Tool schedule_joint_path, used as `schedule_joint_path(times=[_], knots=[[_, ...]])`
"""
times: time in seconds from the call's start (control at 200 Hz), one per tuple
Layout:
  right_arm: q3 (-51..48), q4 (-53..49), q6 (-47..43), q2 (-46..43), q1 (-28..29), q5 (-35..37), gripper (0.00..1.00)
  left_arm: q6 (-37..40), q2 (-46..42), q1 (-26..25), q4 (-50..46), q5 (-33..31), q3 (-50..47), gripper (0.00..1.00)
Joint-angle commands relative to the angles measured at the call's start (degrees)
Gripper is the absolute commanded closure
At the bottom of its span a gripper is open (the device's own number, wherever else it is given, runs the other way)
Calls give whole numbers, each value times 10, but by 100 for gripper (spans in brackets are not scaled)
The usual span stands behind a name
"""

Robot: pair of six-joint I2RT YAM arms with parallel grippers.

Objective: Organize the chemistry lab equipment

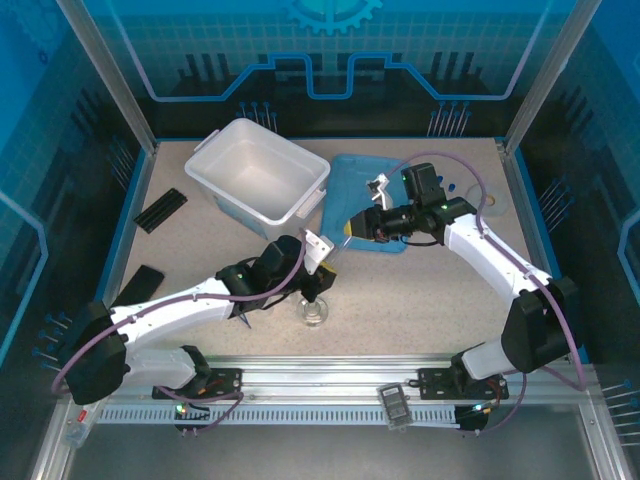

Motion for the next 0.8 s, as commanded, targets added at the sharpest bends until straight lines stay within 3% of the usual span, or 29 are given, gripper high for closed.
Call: schedule_joint_path(times=[0.0,0.135,0.2,0.26,0.34,0.445,0.59,0.686,0.796], knots=[[-5,4,-8,-5,-7,-19,75,14,-14,-4,-5,-10,-3,100],[-2,-2,-13,-7,-12,-16,93,14,-15,-4,-8,-14,-2,100],[0,-6,-16,-9,-13,-16,97,11,-12,-4,-14,-20,1,98],[0,-8,-19,-14,-15,-12,97,6,-9,-4,-23,-33,5,85],[4,-21,-25,-23,-20,11,97,-6,-6,-4,-28,-52,8,57],[8,-47,-32,-42,-36,60,96,-17,-15,-4,-21,-53,4,46],[9,-77,-38,-81,-63,167,97,-32,-33,-3,-17,-65,1,35],[8,-97,-45,-108,-72,277,97,-42,-37,-2,-20,-78,-1,26],[-2,-102,-48,-142,-75,395,96,-50,-36,2,-28,-85,-2,26]])
